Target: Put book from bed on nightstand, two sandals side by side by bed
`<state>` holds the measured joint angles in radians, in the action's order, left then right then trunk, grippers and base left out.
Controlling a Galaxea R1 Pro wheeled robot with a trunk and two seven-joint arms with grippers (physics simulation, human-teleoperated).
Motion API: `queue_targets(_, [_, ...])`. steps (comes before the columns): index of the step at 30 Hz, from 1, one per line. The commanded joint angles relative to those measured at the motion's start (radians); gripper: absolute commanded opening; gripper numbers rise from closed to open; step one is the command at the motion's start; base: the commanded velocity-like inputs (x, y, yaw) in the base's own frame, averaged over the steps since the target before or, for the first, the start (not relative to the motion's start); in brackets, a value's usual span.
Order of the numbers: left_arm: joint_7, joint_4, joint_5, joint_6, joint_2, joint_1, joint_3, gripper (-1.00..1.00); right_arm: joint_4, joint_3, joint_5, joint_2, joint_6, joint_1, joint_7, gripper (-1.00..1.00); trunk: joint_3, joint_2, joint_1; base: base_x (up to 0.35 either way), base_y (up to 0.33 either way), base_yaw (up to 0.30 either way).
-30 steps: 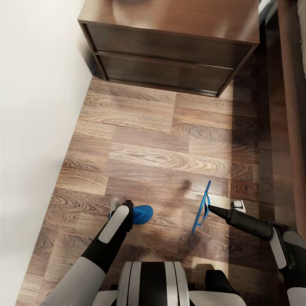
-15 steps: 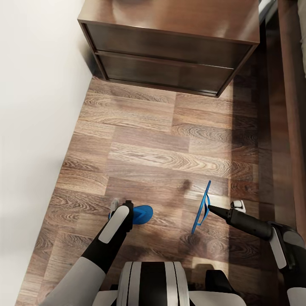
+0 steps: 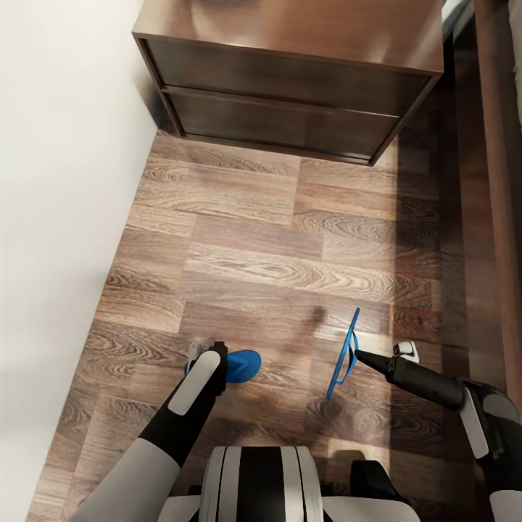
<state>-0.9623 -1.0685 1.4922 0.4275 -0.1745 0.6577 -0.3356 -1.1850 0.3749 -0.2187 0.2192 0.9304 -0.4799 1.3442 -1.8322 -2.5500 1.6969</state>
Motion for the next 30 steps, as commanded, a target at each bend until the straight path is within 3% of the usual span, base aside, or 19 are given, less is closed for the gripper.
queue_targets(1, [-0.002,-0.001,0.003,0.004,0.000,0.000,0.000,1.00,0.000,0.000,-0.003,0.000,0.007,0.000,0.001,-1.00,0.000,0.000,0.000,0.000,0.000,0.000])
queue_targets(16, [0.001,0.026,0.004,0.004,0.000,0.000,-0.001,1.00,0.000,0.001,-0.004,0.000,0.007,0.000,0.002,-1.00,0.000,0.000,0.000,0.000,0.000,0.000])
queue_targets(22, [0.047,0.058,0.005,0.004,0.000,0.000,-0.002,1.00,-0.001,0.001,-0.004,0.000,0.007,0.000,0.004,-1.00,0.000,0.000,0.000,0.000,0.000,0.000])
queue_targets(30, [0.051,0.059,0.005,0.003,0.000,0.000,-0.002,1.00,-0.001,0.001,-0.004,0.000,0.007,0.000,0.004,-1.00,0.000,0.000,0.000,0.000,0.000,0.000])
